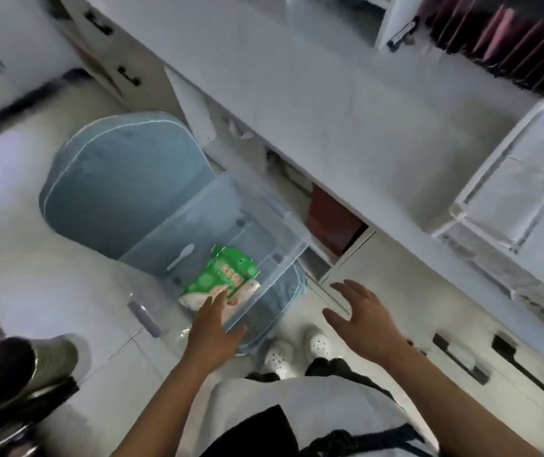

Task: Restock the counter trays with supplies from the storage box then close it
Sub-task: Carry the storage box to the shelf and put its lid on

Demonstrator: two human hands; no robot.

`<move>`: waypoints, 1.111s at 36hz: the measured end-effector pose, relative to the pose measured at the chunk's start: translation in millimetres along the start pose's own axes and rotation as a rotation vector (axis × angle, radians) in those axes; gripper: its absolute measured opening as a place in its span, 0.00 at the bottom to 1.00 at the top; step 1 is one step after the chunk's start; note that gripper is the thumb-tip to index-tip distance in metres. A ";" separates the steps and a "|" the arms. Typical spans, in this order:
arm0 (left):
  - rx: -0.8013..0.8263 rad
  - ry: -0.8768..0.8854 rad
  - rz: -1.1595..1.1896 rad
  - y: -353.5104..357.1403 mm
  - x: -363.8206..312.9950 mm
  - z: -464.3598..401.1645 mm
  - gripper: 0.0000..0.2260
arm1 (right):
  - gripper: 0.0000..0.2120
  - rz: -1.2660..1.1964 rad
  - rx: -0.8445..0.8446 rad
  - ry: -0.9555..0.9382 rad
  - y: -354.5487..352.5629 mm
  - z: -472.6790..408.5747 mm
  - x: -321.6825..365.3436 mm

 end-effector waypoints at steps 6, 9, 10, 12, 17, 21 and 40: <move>-0.199 -0.311 0.275 -13.9 53.8 47.5 0.29 | 0.27 0.072 0.151 -0.155 26.0 -49.9 31.7; -0.278 -0.444 0.386 -9.7 83.4 65.2 0.33 | 0.28 0.110 0.198 -0.211 35.7 -86.2 42.6; -0.299 -0.471 0.413 -9.0 92.4 68.9 0.32 | 0.28 0.129 0.201 -0.221 37.7 -100.0 46.5; -0.329 -0.550 0.463 -8.7 111.4 76.1 0.33 | 0.29 0.172 0.193 -0.222 39.1 -127.1 53.7; -0.401 -0.695 0.598 -13.1 160.5 74.5 0.35 | 0.31 0.156 0.187 -0.137 41.8 -187.8 73.4; -0.465 -0.702 0.669 -28.2 183.9 43.1 0.32 | 0.36 0.141 0.185 -0.061 47.1 -228.8 91.7; -0.645 -0.773 0.717 -57.3 255.1 -53.7 0.20 | 0.33 -0.201 0.089 0.268 76.1 -350.7 134.2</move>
Point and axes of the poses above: each hand's wrist, its own z-axis away from the middle knuckle, its own y-axis out of the palm, x = y × z, the point moved 10 cm from there along -z, towards the middle knuckle, and after that the axes turned 7 degrees about y, right-handed, at the moved point
